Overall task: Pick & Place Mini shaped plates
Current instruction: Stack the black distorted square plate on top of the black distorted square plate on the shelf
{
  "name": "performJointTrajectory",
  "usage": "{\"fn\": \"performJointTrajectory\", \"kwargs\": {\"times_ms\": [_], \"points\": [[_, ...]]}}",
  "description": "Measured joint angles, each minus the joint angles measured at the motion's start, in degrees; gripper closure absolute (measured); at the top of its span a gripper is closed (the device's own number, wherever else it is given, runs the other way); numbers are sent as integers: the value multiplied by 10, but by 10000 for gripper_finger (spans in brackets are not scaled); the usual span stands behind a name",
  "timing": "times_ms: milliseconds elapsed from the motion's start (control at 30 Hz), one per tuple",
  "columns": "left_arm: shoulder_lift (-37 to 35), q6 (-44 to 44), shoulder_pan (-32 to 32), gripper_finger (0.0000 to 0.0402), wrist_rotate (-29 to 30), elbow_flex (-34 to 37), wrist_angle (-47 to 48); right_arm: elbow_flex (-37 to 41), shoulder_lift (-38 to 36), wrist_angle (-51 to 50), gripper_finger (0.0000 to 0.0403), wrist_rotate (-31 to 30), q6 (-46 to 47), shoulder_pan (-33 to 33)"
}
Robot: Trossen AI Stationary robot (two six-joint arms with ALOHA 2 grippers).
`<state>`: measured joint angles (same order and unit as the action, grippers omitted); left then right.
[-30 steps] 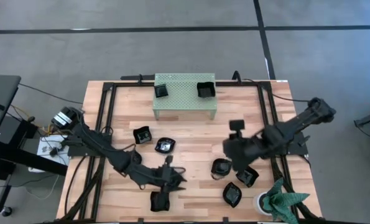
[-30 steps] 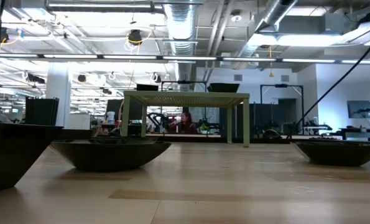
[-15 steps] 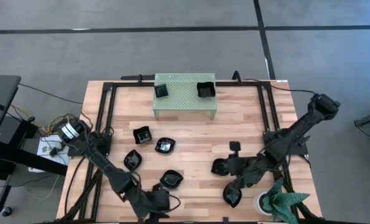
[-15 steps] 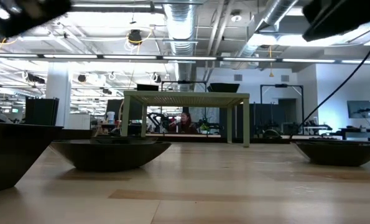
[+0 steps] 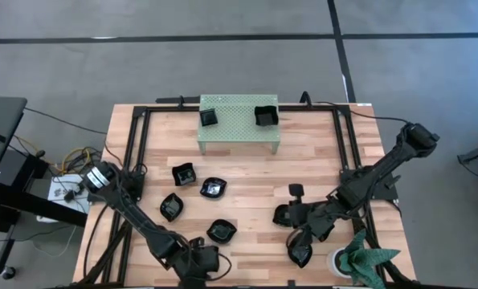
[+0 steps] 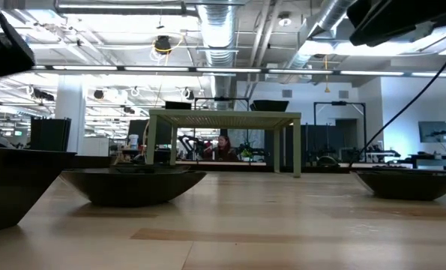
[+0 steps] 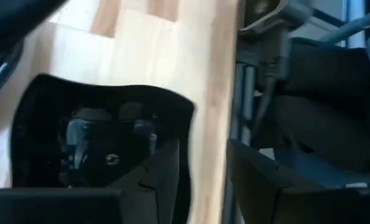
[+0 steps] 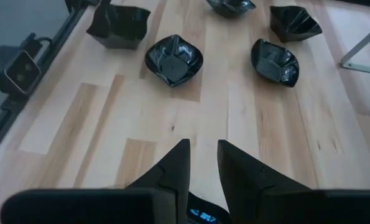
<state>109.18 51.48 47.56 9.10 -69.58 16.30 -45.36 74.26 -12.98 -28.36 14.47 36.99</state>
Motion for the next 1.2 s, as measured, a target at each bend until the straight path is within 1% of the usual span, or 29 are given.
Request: {"fn": "performJointTrajectory", "kwargs": {"times_ms": [200,367,533,667,733,800,900,967,1000,1067,1133,1200], "points": [[6,0,1,266,3,0,21,0,0,2,327,0,-26,0],[10,0,0,266,20,0,17,0,0,1,327,0,-30,0],[41,3,1,266,5,0,15,0,0,1,327,0,-30,0],[47,3,0,271,8,-1,12,0,0,1,327,0,-30,0],[46,2,-1,284,14,-1,14,0,0,2,327,0,-30,0],[40,2,-1,306,19,0,20,0,0,2,327,0,-30,0],[28,2,-4,351,25,0,19,0,0,4,327,0,-31,-5],[17,2,-5,383,26,0,19,0,0,14,327,0,-48,-13],[9,-1,-7,391,26,0,19,0,0,25,327,0,-56,-18],[-11,-16,-10,394,33,0,18,0,1,50,327,0,-72,-28],[-33,-54,-14,394,53,0,18,0,10,81,326,6,-97,-36],[-54,-107,-22,395,62,0,16,0,23,118,321,35,-131,-42]]}}
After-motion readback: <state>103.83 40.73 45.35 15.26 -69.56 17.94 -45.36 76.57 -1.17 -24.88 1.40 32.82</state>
